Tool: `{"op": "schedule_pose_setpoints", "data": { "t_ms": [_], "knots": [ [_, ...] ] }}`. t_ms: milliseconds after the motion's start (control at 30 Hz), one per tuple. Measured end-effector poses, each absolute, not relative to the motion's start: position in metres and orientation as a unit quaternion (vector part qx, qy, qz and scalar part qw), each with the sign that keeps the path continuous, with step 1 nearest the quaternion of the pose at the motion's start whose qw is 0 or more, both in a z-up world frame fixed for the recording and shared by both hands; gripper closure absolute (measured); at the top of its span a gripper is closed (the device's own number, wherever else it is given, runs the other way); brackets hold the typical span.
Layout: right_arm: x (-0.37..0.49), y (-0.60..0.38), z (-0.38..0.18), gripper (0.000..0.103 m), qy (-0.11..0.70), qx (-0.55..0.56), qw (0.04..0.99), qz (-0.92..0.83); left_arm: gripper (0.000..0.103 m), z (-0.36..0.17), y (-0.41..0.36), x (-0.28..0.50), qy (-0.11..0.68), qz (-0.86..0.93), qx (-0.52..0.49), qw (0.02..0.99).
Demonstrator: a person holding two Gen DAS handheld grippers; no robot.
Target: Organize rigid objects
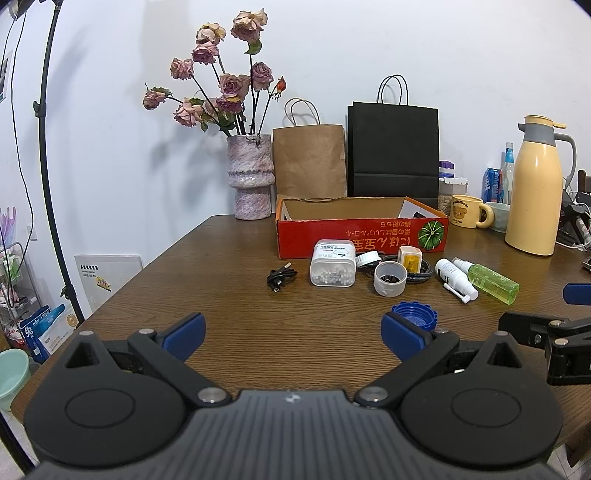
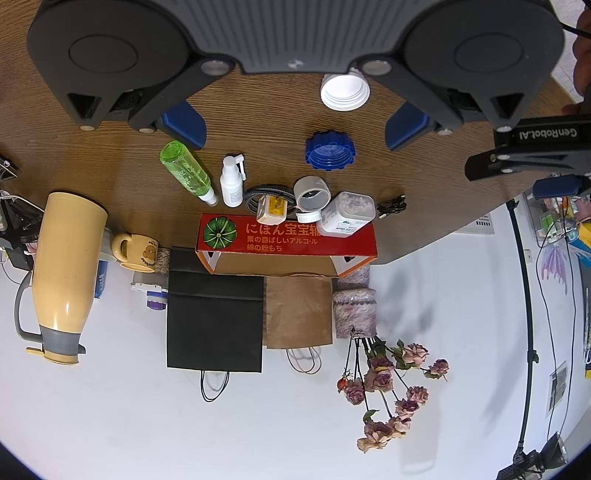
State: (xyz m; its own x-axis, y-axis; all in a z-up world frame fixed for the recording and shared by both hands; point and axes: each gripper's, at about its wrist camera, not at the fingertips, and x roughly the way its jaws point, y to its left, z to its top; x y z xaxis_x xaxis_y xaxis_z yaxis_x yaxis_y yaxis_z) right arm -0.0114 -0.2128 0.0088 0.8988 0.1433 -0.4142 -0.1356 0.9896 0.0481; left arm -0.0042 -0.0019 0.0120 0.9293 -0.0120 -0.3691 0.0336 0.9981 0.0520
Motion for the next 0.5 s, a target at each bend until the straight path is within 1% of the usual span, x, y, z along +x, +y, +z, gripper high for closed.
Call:
{"op": "schedule_pose_setpoints", "data": {
  "t_ms": [500],
  "knots": [
    [-0.008, -0.2089, 0.0086, 0.0, 0.219, 0.006, 0.973, 0.077, 0.0, 0.0131, -0.003, -0.0042, 0.189, -0.012, 0.026, 0.981]
  ]
}}
